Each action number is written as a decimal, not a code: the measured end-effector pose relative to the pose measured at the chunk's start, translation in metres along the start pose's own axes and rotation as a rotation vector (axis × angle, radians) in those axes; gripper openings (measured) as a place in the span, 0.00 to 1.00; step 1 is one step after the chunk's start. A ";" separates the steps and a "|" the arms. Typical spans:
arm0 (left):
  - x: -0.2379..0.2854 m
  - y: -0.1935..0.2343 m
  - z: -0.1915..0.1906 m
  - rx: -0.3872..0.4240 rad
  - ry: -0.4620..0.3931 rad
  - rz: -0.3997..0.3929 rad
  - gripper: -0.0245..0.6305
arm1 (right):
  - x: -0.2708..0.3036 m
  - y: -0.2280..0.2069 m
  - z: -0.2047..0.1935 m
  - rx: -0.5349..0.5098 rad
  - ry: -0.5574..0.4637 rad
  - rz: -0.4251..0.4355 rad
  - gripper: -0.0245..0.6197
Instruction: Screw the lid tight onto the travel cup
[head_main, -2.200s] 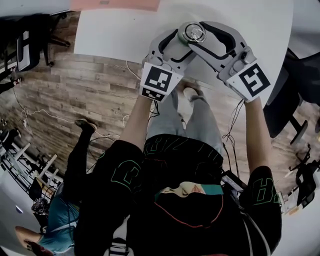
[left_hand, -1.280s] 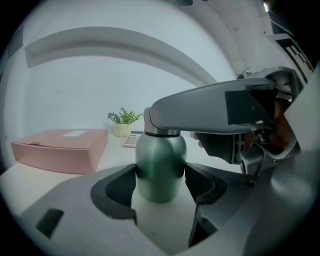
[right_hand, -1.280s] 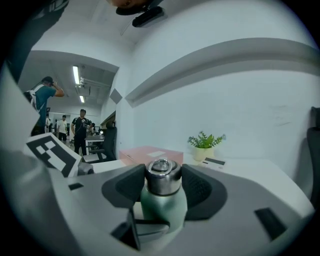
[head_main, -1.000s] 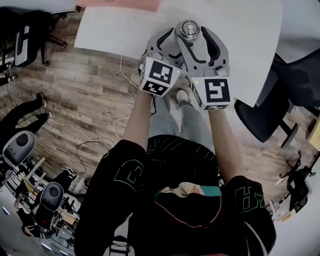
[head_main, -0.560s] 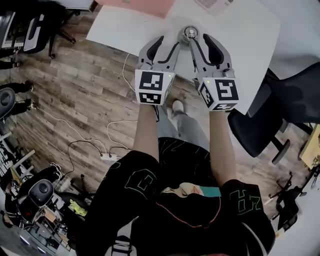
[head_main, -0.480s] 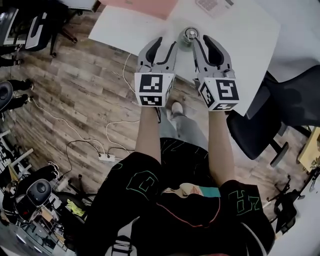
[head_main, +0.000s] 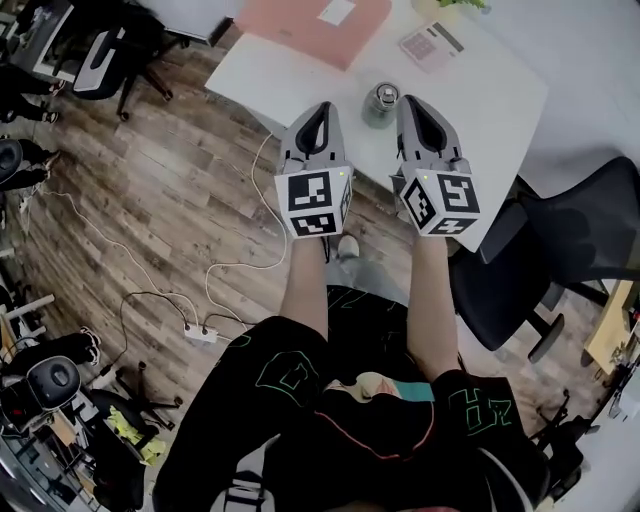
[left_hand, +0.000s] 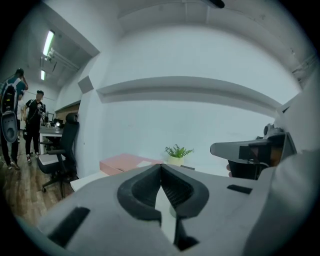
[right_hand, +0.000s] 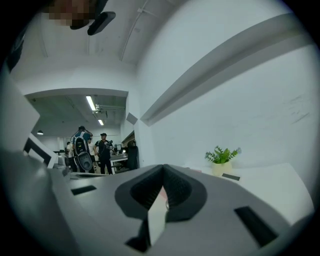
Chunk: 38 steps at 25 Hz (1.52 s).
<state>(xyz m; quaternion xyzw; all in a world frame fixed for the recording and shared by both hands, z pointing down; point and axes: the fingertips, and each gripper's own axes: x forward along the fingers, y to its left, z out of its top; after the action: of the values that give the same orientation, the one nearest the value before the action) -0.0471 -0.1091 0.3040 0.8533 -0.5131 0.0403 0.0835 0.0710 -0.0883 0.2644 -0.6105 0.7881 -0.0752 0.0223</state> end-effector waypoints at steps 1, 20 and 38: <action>-0.004 0.000 0.007 0.010 -0.013 0.008 0.04 | -0.002 0.003 0.005 -0.003 0.002 0.009 0.05; -0.080 0.046 0.135 0.137 -0.254 0.222 0.04 | -0.003 0.084 0.107 -0.134 -0.121 0.199 0.05; -0.112 0.099 0.152 0.146 -0.276 0.365 0.04 | 0.032 0.130 0.107 -0.183 -0.129 0.327 0.05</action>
<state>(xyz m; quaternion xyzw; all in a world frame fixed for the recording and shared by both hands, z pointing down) -0.1901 -0.0851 0.1478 0.7476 -0.6611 -0.0253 -0.0579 -0.0482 -0.0974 0.1411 -0.4773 0.8773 0.0405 0.0292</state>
